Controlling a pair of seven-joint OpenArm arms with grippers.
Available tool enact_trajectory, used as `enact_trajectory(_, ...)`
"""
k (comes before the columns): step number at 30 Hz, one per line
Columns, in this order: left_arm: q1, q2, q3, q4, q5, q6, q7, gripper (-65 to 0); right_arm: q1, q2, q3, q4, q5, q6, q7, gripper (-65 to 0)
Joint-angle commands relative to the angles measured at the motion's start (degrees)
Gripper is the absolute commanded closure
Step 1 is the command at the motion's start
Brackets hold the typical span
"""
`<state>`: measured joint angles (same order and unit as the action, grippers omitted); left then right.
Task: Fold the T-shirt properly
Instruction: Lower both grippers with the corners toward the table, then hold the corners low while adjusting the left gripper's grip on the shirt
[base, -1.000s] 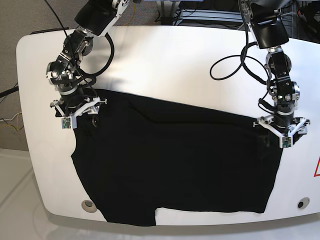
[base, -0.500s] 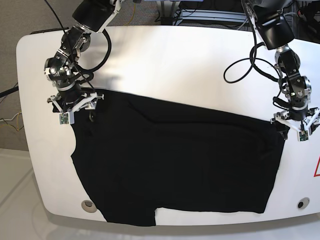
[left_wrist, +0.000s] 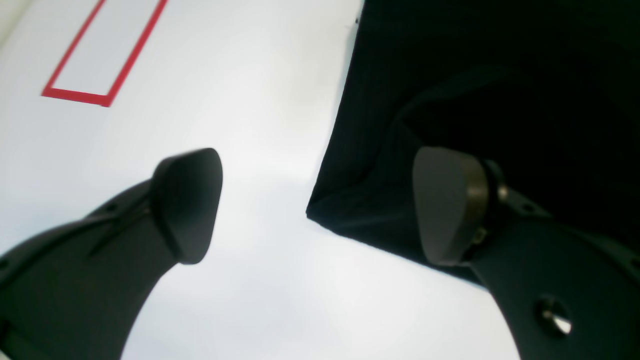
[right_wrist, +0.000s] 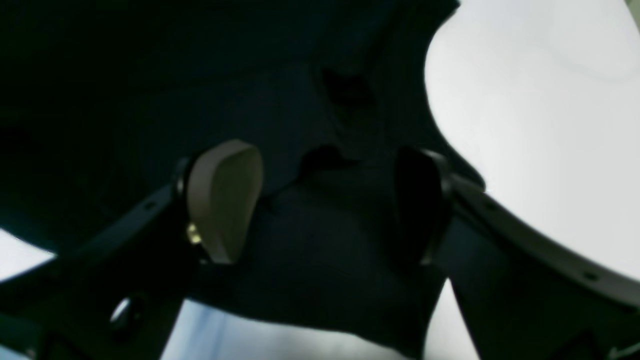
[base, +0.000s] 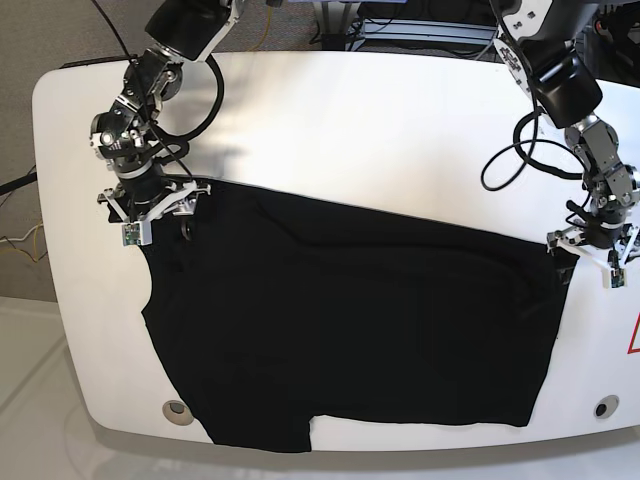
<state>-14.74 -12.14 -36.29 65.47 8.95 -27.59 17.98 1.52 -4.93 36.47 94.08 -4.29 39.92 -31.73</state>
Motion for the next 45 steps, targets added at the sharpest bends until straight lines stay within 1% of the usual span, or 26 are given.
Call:
enact_trajectory(1, -1.48, -0.74, 0.03, 0.42, -0.73, -2.78, -1.49, -57.3, 0.46, 0.49, -0.03, 1.17, 1.00, 0.08, 1.35, -43.5)
enact_trajectory(5, -1.48, -0.74, 0.03, 0.15, -0.73, -4.98, -1.49, -57.3, 0.28, 0.49, -0.03, 1.17, 1.00, 0.08, 1.35, -43.5)
enact_trajectory(10, -1.39, -0.65, -0.06, -0.11, -0.73, -6.74, -1.49, -57.5, 0.28, 0.49, -0.03, 1.17, 1.00, 0.08, 1.35, -43.5)
enact_trajectory(15, -1.65, -0.65, -1.03, -3.89, -0.82, -7.09, -1.49, -57.5, 0.28, 0.49, -0.03, 1.17, 1.00, 0.08, 1.35, -43.5)
enact_trajectory(19, -3.76, -1.00, -2.87, -7.32, -0.82, -7.26, -1.49, -57.5, 0.28, 0.49, -0.03, 1.17, 1.00, 0.08, 1.35, -43.5)
enact_trajectory(24, -4.73, -3.64, -4.45, -11.80, -0.91, -7.35, -1.49, -57.5, 0.28, 0.49, -0.03, 1.17, 1.00, 0.08, 1.35, -43.5)
enact_trajectory(29, -7.02, -4.08, -4.63, -15.05, -0.99, -7.35, -1.67, -57.5, 0.28, 0.40, -0.03, 1.17, 1.00, 0.08, 1.35, -43.5)
enact_trajectory(33, -7.63, -4.25, -4.72, -15.58, -0.99, -7.35, -1.67, -57.5, 0.28, 0.40, -0.03, 1.17, 1.00, 0.08, 1.35, -43.5)
enact_trajectory(36, -7.72, -5.13, -4.72, -15.76, -0.99, -7.35, -1.67, -57.5, 0.28, 0.40, -0.03, 1.17, 1.00, 0.08, 1.35, -43.5)
enact_trajectory(45, -7.81, -4.78, -4.45, -16.55, -0.99, -7.35, -1.76, -57.5, 0.20, 0.40, -0.03, 1.17, 1.00, 0.08, 1.35, -43.5)
